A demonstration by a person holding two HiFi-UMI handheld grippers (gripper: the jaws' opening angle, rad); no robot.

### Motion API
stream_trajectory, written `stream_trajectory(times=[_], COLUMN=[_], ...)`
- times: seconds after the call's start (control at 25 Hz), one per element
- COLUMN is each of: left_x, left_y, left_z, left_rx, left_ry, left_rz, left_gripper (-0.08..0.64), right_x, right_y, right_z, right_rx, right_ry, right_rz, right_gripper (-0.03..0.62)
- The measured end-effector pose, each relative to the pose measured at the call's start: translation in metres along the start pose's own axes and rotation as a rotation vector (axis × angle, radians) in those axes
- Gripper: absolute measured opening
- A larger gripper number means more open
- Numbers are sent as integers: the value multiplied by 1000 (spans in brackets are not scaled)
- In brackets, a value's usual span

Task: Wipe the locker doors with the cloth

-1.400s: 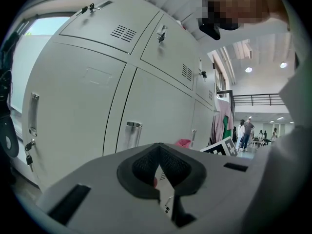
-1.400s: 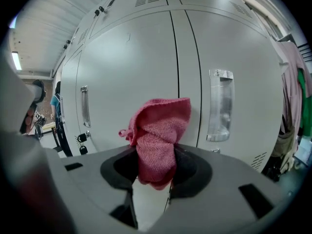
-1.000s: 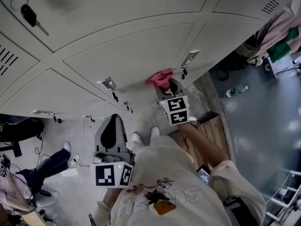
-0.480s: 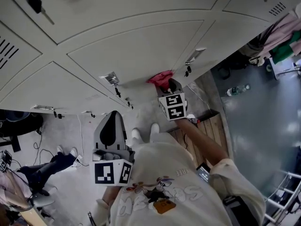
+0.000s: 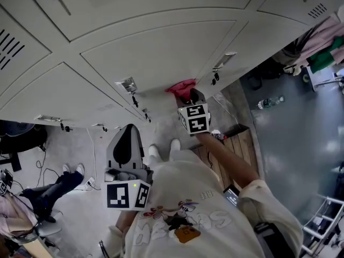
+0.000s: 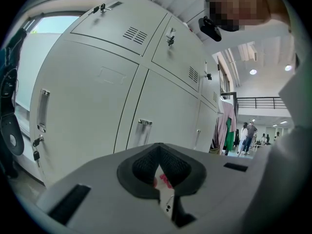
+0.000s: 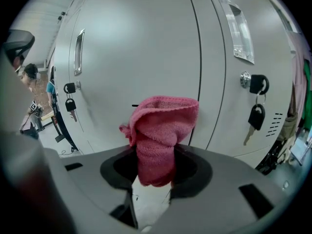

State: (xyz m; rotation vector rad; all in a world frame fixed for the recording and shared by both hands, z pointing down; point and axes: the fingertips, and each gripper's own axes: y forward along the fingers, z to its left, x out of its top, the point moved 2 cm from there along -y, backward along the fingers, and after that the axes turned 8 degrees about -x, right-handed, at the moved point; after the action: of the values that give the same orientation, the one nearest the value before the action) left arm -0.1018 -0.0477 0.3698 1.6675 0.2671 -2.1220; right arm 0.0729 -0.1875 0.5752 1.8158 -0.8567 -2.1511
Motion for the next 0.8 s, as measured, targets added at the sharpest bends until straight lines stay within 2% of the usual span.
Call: stream_trajectory(times=[0.32, 0.8], left_x=[1, 1], left_y=[-7, -17], left_z=[3, 7], left_rx=[6, 23], left_ry=[-9, -12], left_rz=[-7, -11], left_gripper=[6, 6], right_x=[-8, -1], right_y=[7, 3], right_z=[28, 56], right_rx=[64, 104], right_ry=[6, 1], right_rz=[51, 47], right_gripper=[163, 163])
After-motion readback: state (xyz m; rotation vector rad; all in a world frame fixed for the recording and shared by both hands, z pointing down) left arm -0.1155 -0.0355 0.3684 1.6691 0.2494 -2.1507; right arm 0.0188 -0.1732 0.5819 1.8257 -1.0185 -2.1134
